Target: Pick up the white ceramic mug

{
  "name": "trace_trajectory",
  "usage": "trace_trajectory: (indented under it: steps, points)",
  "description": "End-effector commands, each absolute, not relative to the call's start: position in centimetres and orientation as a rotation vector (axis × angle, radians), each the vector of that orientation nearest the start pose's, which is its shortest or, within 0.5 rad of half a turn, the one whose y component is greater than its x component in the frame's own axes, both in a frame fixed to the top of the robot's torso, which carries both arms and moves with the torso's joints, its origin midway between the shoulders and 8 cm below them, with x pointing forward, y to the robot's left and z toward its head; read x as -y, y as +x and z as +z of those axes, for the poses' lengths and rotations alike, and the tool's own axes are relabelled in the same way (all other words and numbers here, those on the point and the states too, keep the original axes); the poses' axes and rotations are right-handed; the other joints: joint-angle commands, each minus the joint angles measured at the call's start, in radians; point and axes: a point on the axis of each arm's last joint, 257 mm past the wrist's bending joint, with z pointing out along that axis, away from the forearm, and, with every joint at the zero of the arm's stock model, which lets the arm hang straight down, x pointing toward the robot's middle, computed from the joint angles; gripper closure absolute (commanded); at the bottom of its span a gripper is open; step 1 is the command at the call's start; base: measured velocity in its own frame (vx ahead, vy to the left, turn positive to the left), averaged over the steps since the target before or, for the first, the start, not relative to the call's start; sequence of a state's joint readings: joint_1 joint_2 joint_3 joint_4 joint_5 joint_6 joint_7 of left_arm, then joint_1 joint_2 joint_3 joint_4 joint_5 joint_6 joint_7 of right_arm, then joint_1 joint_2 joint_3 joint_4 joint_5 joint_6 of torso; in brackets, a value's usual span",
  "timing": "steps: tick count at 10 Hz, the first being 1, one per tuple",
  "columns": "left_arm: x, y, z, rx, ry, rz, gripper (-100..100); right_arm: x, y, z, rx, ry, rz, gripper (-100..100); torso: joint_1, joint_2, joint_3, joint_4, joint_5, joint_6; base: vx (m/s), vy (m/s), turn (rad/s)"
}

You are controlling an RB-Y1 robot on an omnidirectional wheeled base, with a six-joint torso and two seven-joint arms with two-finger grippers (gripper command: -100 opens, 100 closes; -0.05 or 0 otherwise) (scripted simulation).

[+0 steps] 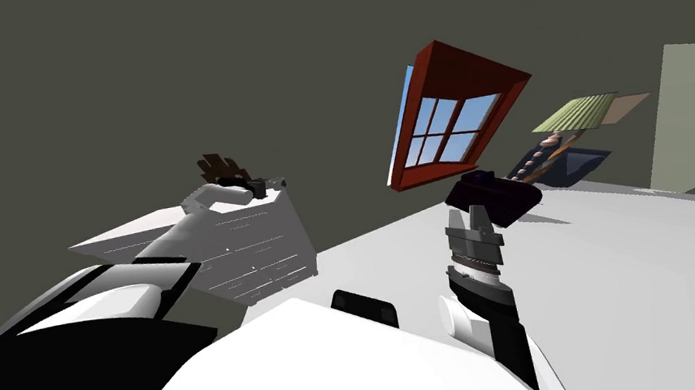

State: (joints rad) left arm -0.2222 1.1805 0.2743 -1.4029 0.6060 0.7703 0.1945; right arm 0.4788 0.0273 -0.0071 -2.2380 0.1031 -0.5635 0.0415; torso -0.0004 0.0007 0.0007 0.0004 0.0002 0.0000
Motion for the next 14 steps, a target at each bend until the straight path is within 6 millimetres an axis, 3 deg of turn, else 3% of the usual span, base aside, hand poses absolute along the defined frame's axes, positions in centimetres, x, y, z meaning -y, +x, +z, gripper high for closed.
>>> trace_trajectory:
  steps: [1, 3, 4, 5, 10, 11, 12, 14]
  points:
    - [-69.3, 50.5, -1.1, -1.133, -1.562, -0.497, -100, 26.8, 34.4, 2.4, -0.634, 0.563, 1.211, 0, 0.0, 0.0, 0.0, 0.0, 0.0, 0.0, 0.0, 0.0, 0.0]
    - [-71.1, 49.5, -2.5, -1.111, -1.61, -0.467, -100, 26.8, 34.4, 2.4, -0.634, 0.563, 1.211, 0, 0.002, -0.003, -0.002, -0.001, 0.001, 0.0, 0.01, 0.007, -0.004]
    - [-71.0, 50.8, 0.2, -1.128, -1.531, -0.474, -100, 26.8, 34.4, 2.4, -0.634, 0.563, 1.211, 0, 0.002, -0.003, -0.002, -0.001, 0.001, 0.0, -0.089, -0.088, -0.237]
    - [-71.2, 51.2, 1.1, -1.107, -1.522, -0.492, -100, 26.8, 34.5, 2.4, -0.633, 0.562, 1.211, 0, -0.004, 0.001, 0.0, 0.0, -0.001, 0.002, -0.134, -0.083, -0.19]
    - [-75.3, 48.7, -2.0, -1.051, -1.627, -0.429, -100, 26.8, 34.4, 2.4, -0.634, 0.563, 1.21, 0, 0.002, -0.003, -0.002, -0.001, 0.001, 0.0, -0.013, -0.008, 0.003]
    - [-75.8, 49.6, 0.8, -1.052, -1.559, -0.429, -100, 26.8, 34.4, 2.4, -0.634, 0.563, 1.21, 0, 0.003, -0.003, -0.002, -0.001, 0.001, 0.0, -0.113, -0.087, -0.239]
    - [-76.1, 49.7, 1.5, -1.031, -1.55, -0.443, -100, 26.8, 34.5, 2.4, -0.633, 0.562, 1.211, 0, -0.003, 0.002, 0.001, 0.0, -0.001, 0.002, -0.141, -0.091, -0.182]
    - [-78.3, 48.0, -0.3, -1.0, -1.608, -0.406, -100, 26.8, 34.4, 2.4, -0.634, 0.563, 1.211, 0, -0.002, 0.002, 0.001, 0.001, -0.001, 0.0, -0.026, -0.029, 0.002]
